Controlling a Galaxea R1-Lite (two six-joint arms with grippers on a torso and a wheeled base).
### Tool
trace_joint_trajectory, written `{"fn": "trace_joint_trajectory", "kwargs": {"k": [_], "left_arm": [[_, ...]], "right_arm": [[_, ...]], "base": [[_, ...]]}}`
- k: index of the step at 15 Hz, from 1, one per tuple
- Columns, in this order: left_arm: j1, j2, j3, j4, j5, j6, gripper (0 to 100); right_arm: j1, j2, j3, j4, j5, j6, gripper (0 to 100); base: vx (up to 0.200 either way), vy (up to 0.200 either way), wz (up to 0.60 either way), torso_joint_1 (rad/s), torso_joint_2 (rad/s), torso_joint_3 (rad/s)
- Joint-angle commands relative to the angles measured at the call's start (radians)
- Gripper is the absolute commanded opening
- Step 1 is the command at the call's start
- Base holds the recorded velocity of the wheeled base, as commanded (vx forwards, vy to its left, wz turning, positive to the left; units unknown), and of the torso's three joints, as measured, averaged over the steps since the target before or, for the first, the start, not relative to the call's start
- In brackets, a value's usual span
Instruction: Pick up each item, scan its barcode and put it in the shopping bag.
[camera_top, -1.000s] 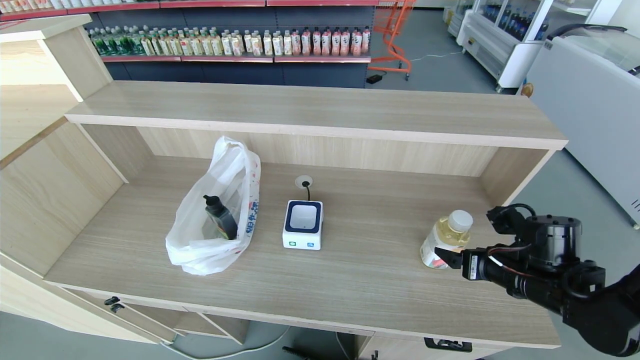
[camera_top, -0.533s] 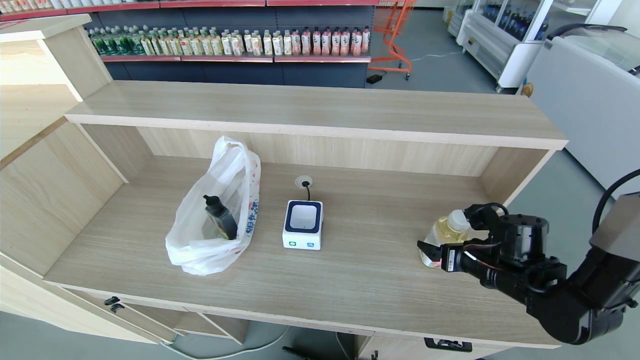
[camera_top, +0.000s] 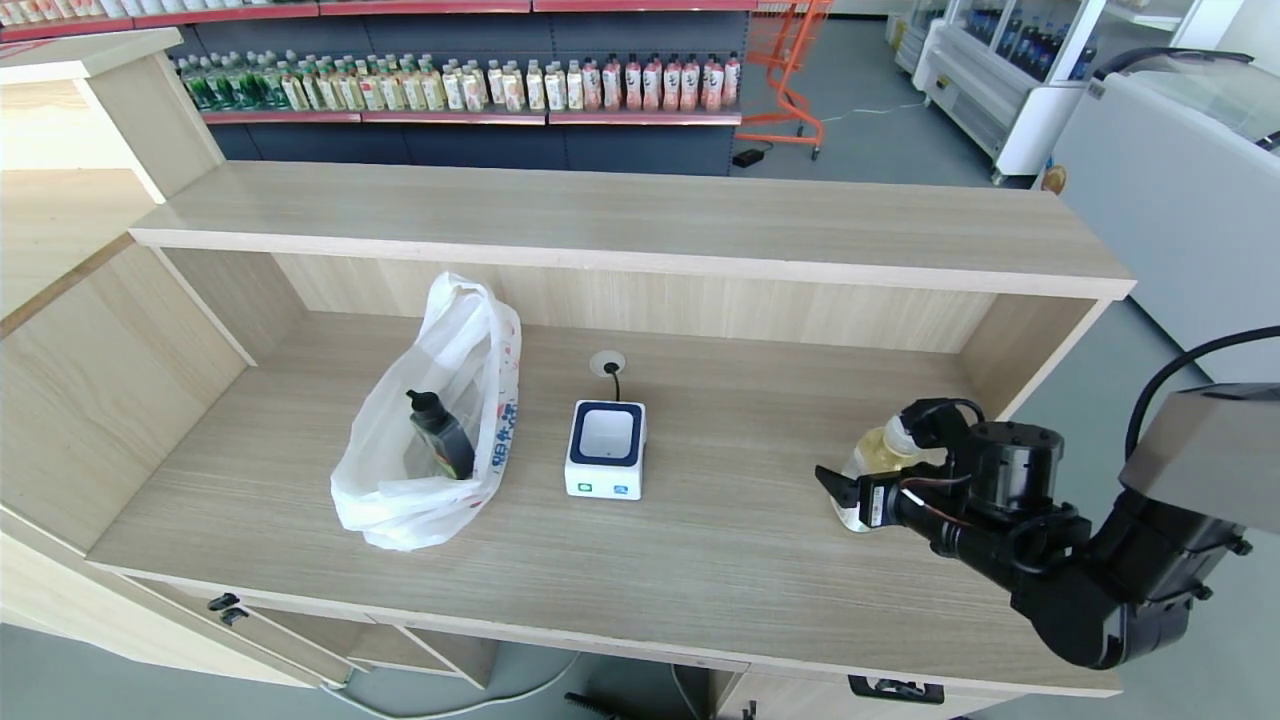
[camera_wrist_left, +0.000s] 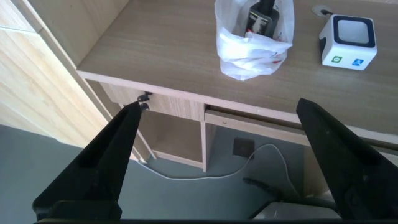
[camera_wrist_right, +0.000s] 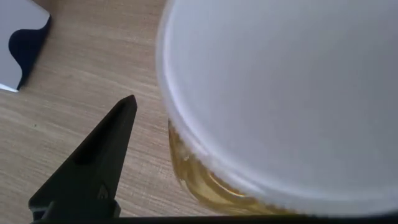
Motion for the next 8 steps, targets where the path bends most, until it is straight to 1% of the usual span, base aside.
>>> {"fn": "trace_joint_trajectory", "kwargs": {"k": [1, 2, 5, 8], "left_arm": [[0.0, 0.0, 0.0, 0.0, 0.001, 0.0, 100], [0.0, 0.0, 0.0, 0.0, 0.001, 0.0, 100], [0.0, 0.0, 0.0, 0.0, 0.0, 0.0, 100], [0.0, 0.0, 0.0, 0.0, 0.0, 0.0, 100]], "right_arm": [[0.006, 0.023, -0.018, -0.007, 0.002, -0.001, 100], [0.006, 0.036, -0.03, -0.024, 0.001, -0.009, 0], [0.006, 0.055, -0.052, -0.03, -0.004, -0.044, 0], [0.006, 0.055, -0.049, -0.059, -0.01, -0.112, 0]], "base": [[0.0, 0.0, 0.0, 0.0, 0.0, 0.0], [0.0, 0.0, 0.0, 0.0, 0.0, 0.0], [0.0, 0.0, 0.0, 0.0, 0.0, 0.0], [0.0, 0.0, 0.0, 0.0, 0.0, 0.0]]}}
